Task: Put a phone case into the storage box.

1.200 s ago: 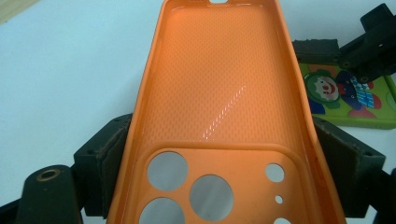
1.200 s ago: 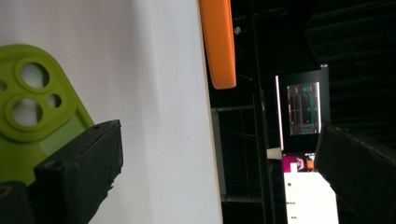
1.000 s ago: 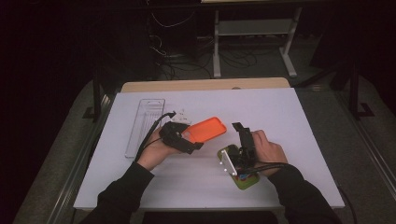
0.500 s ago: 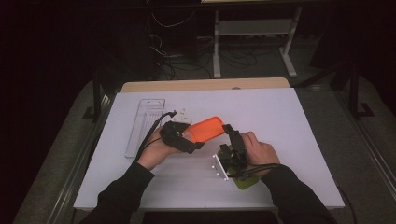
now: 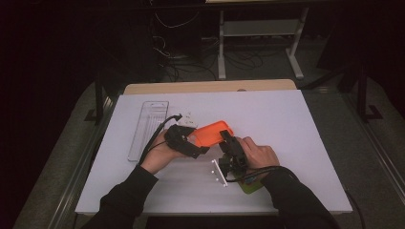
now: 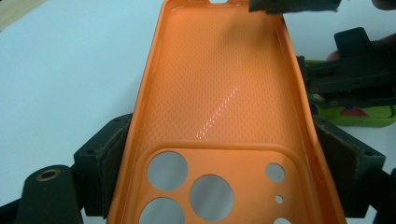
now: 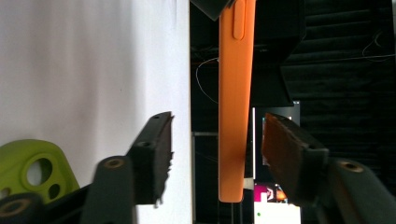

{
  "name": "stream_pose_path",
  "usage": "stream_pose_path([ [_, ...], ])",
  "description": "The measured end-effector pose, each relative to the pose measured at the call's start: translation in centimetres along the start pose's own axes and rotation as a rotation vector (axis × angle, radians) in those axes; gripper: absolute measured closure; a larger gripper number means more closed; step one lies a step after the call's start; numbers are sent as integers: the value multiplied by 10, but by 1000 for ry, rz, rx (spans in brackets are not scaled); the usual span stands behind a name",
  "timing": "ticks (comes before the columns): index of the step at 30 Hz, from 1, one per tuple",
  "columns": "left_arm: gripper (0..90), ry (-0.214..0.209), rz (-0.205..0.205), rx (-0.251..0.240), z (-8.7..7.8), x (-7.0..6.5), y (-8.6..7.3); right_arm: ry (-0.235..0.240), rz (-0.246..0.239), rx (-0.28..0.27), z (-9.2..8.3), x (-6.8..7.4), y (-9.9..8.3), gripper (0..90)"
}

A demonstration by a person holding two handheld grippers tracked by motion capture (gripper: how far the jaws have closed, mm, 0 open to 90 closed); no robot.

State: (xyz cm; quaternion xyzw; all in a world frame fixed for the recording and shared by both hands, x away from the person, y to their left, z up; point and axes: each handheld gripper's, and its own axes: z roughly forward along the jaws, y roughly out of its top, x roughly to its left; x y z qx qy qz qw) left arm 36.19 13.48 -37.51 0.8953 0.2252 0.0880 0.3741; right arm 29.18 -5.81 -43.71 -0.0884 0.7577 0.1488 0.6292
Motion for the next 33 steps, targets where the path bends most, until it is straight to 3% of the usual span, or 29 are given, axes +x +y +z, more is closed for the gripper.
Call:
stream_pose_path([
  [10, 153, -9, 2, -1, 2, -1, 0, -30, -29, -14, 0, 4, 2, 621],
  [11, 154, -11, -18, -19, 4, -3, 0, -34, -36, -16, 0, 4, 2, 634],
  [13, 154, -12, -15, -17, 4, -3, 0, -33, -25, -10, 0, 5, 3, 652],
  [14, 153, -13, 8, 4, 3, -2, 0, -34, -27, -10, -1, 6, 3, 663],
  [21, 153, -19, 8, 2, 4, -3, 0, -39, -42, -19, -1, 4, 4, 764],
  [29, 137, -38, -2, 4, 4, -1, -1, -29, -30, -17, -3, 5, 5, 776],
  [31, 112, -38, 4, -13, 3, 0, -2, -33, -28, -17, -3, 4, 5, 777],
  [32, 80, -46, -25, -41, 3, -1, -2, -29, -27, -14, -3, 4, 5, 777],
  [33, 46, -44, 5, -21, 0, 2, -1, -26, -26, -12, -3, 4, 4, 777],
])
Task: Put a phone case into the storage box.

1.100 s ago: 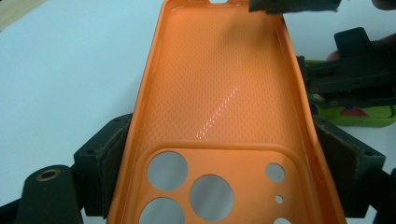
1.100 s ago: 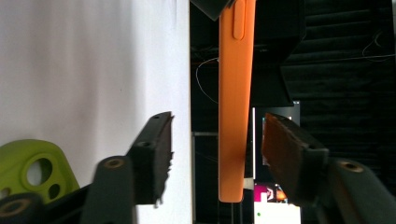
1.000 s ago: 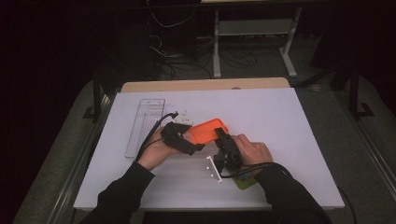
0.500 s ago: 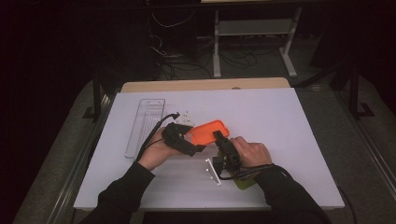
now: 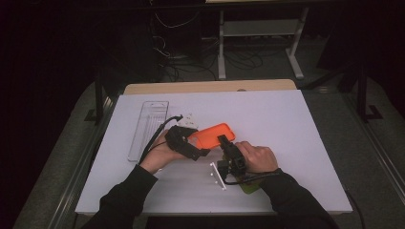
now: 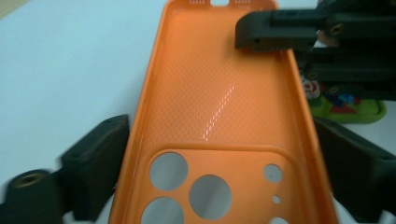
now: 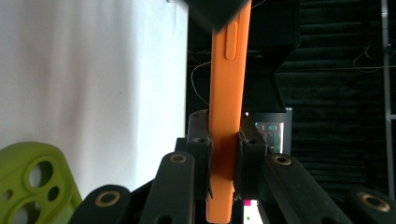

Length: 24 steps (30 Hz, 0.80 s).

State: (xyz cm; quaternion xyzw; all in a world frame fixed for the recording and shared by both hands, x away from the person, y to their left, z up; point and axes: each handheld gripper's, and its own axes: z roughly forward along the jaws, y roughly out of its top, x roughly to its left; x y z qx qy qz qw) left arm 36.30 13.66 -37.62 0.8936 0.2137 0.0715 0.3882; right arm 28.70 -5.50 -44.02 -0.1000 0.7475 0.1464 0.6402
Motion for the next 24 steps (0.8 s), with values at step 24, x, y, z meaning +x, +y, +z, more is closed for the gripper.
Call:
stream_pose_path([
  [24, 0, 12, -26, -52, -13, 11, -7, 96, 245, 60, 0, -22, -28, 777],
])
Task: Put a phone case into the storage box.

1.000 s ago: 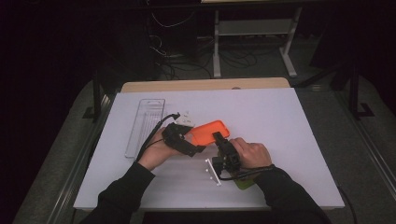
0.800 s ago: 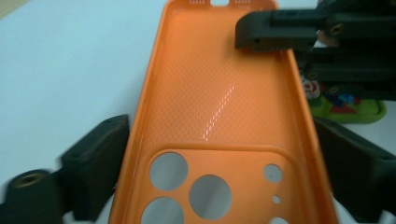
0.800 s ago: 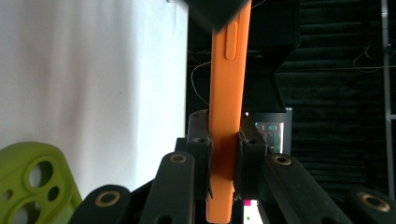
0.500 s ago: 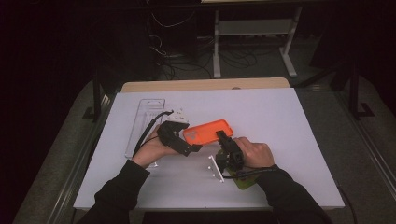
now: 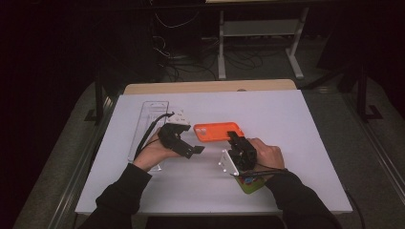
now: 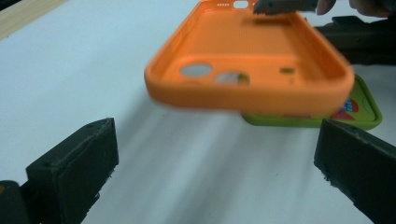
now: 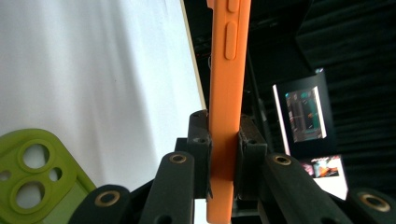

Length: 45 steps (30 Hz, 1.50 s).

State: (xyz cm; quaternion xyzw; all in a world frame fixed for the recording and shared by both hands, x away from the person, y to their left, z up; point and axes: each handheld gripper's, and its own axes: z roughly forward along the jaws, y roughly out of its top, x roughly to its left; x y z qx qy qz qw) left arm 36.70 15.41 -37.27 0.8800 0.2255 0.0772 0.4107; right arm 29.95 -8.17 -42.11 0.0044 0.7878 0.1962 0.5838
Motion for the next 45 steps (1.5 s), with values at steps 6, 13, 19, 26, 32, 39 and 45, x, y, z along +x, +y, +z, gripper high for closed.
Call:
stream_pose_path([
  [6, 0, 4, -12, -1, 0, -1, -1, 39, 116, 8, 2, -8, -6, 776],
  [13, 0, 10, -9, -10, 0, 0, -2, 109, 301, 15, 2, -17, -9, 777],
  [19, 0, 12, -7, 5, 0, 1, -2, 157, 442, 15, 3, -26, -15, 777],
  [26, 0, 19, -31, 2, 1, 0, -2, 243, 644, 16, 6, -35, -23, 777],
  [32, 0, 23, -31, 3, 1, 1, -2, 325, 845, 13, 7, -42, -30, 777],
  [39, 0, 26, -43, -5, 1, 1, -2, 403, 992, -5, 11, -49, -42, 778],
  [45, 0, 32, -59, -5, 1, 1, -2, 467, 1163, -8, 13, -53, -49, 778],
])
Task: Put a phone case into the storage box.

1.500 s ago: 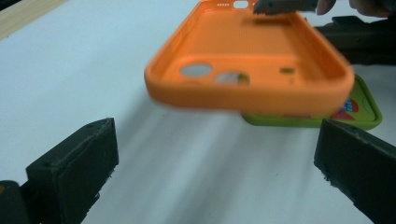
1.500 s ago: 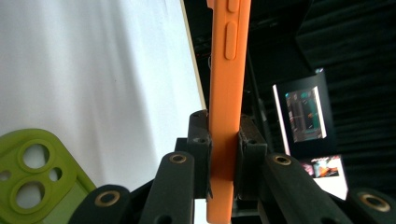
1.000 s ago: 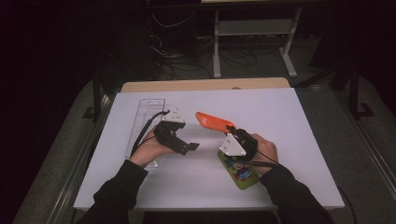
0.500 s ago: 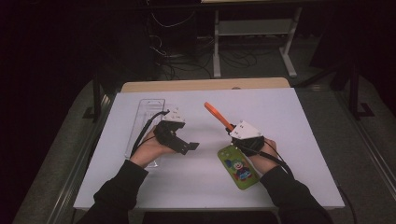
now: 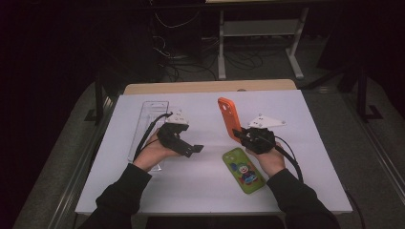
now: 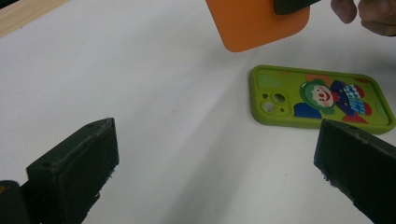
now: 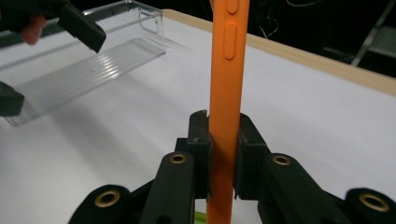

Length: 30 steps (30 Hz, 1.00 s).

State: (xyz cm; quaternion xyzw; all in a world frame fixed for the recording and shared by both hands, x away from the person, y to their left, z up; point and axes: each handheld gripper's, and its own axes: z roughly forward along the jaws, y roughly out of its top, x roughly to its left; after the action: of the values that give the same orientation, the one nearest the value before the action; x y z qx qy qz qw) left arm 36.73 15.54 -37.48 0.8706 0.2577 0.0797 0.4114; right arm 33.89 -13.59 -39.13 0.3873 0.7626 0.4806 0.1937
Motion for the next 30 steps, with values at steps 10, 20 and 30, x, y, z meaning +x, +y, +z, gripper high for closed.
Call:
stream_pose_path([
  [10, 0, 11, -105, -99, -2, 0, 10, 24, 70, -20, 4, 2, -1, 779],
  [20, 0, 13, -116, -148, 1, -5, 25, 69, 85, -24, 15, 25, 2, 779],
  [30, 0, 9, -129, -207, 4, -4, 35, 107, 62, -32, 23, 43, 2, 779],
])
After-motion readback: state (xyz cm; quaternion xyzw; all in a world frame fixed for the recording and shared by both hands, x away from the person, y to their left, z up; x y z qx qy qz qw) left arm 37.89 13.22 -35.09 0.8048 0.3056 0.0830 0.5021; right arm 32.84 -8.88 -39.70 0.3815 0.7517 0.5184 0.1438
